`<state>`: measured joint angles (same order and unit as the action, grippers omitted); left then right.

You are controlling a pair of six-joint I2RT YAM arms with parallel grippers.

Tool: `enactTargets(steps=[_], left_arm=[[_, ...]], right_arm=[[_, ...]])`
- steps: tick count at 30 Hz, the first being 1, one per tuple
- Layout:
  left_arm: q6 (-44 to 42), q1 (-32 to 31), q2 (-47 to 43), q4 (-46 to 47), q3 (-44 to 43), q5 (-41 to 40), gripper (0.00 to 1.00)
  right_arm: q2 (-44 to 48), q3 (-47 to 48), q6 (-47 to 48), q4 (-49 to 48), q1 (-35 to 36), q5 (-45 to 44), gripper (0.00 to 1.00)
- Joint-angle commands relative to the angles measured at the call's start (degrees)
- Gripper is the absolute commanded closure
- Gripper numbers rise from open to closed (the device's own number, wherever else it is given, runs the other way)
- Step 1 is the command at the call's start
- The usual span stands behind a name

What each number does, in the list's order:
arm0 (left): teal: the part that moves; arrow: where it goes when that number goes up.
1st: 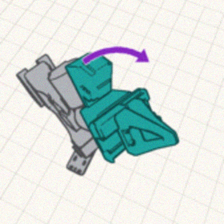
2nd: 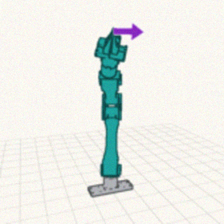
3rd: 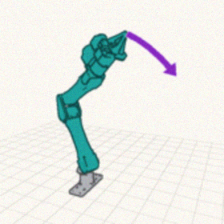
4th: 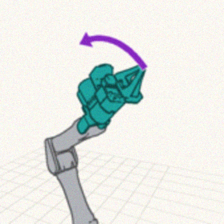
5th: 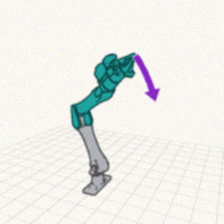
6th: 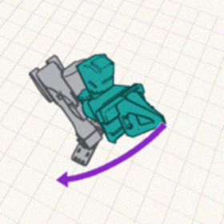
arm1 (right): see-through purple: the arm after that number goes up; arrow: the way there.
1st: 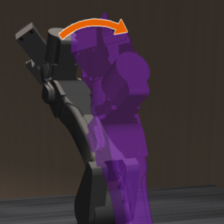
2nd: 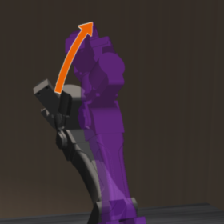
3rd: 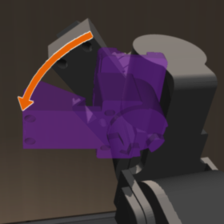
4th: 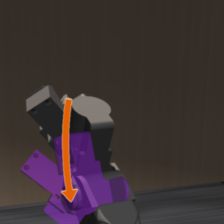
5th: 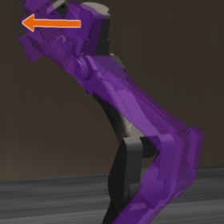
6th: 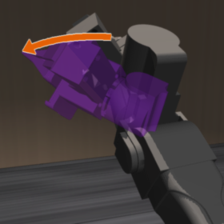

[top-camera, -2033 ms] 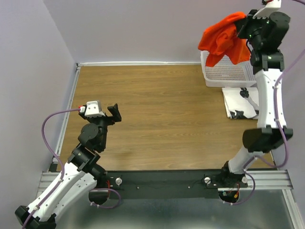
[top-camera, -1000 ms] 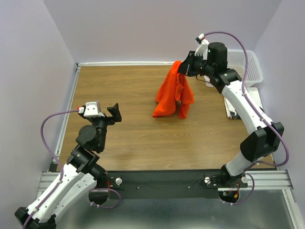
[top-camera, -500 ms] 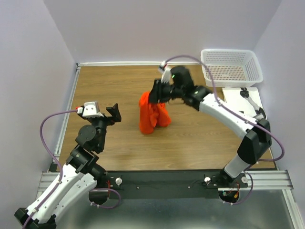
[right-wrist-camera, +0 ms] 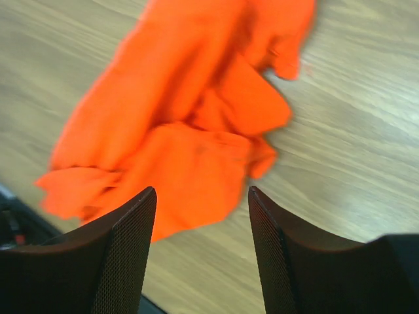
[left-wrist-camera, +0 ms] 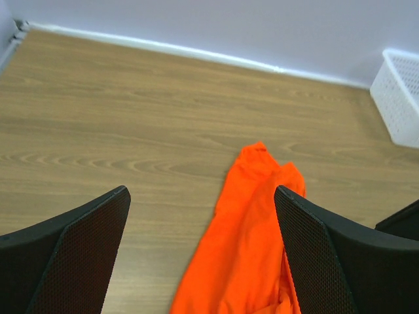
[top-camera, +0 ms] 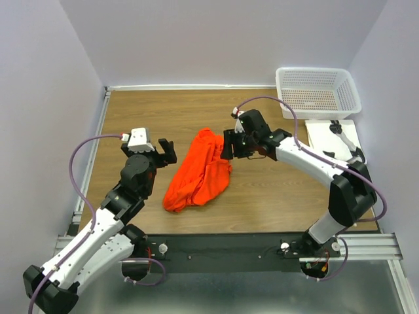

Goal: Fold and stack the t-shirts
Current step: Move the tshirt to the center of the board, then flatten the tshirt out

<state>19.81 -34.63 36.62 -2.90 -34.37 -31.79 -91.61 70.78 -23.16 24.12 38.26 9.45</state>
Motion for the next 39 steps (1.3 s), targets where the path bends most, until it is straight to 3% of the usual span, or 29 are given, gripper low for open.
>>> enactTargets(steps=[1, 4, 11, 13, 14, 15, 17, 20, 25, 28, 39], left_arm=[[3.48, 0.00, 2.49, -2.02, -2.02, 2.96, 0.02], [4.35, 0.00, 3.11, -2.81, -2.19, 3.05, 0.02], [7.34, 0.00, 3.19, -4.66, -0.96, 4.10, 0.02], [8.30, 0.00, 2.93, -4.93, -0.26, 4.89, 0.02], [8.57, 0.00, 2.93, -4.93, -0.08, 5.07, 0.02], [8.75, 0.00, 2.93, -5.01, 0.00, 5.25, 0.02], [9.01, 0.00, 2.84, -5.19, 0.09, 5.25, 0.02], [8.84, -0.08, 3.10, -5.36, -0.26, 4.81, 0.02], [8.40, 0.00, 5.56, -3.88, -0.35, 6.47, 0.02], [8.49, 0.00, 8.46, -2.38, -0.43, 8.40, 0.02], [12.35, -0.09, 25.14, 2.54, -1.58, 21.75, 0.02]], right_arm=[[-3.65, -3.37, 4.61, 0.41, -1.08, 0.97, 0.36], [-6.81, -5.47, 4.18, -4.07, -1.17, 6.43, 0.37], [-13.67, -4.96, 3.99, -8.38, -1.17, 9.79, 0.41], [-14.38, -3.91, 5.13, -8.48, -1.26, 11.02, 0.55], [-14.38, -3.64, 5.40, -8.39, -1.17, 11.11, 0.55], [-13.34, -3.37, 5.58, -8.21, -1.17, 11.03, 0.75], [-11.14, -2.76, 5.93, -7.95, -1.26, 7.89, 0.99], [-4.99, -0.13, 7.16, -2.35, -3.10, -1.43, 1.00], [5.54, 1.03, 6.02, 3.47, -13.27, -18.73, 1.00], [8.11, -1.95, 5.23, 5.76, -18.20, -23.85, 0.99], [9.61, -7.42, 2.77, 7.35, -20.24, -11.75, 1.00]])
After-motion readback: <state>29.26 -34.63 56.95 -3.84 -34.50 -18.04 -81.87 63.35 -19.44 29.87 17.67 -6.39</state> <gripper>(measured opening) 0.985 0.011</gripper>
